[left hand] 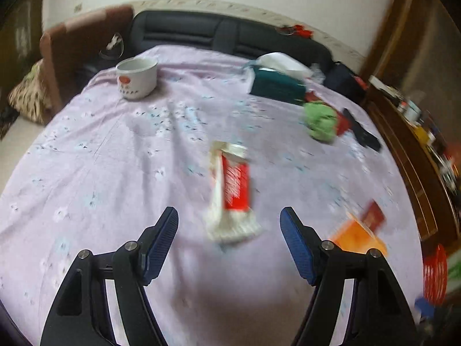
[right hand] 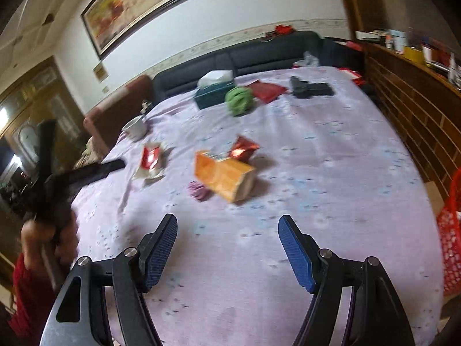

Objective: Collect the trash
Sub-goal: 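Return to the bed and grasp the white-and-red snack bag with the left tool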

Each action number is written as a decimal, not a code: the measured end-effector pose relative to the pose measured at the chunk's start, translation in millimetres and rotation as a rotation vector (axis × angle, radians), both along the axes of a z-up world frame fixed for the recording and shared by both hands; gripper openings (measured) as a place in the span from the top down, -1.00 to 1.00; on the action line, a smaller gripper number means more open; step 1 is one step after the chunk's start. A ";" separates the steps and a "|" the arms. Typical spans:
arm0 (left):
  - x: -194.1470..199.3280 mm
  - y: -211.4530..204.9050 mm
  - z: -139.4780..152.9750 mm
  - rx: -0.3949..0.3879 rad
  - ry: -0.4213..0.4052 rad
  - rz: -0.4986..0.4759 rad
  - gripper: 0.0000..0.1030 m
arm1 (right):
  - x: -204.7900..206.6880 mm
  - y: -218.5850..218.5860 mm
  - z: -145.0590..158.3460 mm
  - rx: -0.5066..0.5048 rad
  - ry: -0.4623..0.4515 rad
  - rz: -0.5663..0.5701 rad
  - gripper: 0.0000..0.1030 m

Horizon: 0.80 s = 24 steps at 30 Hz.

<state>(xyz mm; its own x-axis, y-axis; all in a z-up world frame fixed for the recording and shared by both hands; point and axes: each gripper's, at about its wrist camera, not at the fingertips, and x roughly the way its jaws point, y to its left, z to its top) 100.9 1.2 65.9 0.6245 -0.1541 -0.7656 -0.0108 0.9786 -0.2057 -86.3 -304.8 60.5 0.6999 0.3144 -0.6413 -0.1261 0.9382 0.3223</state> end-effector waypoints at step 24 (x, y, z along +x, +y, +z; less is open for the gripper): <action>-55.7 -4.0 4.9 -0.058 -0.102 -0.123 0.35 | 108.4 62.6 -37.3 0.052 0.203 0.056 0.16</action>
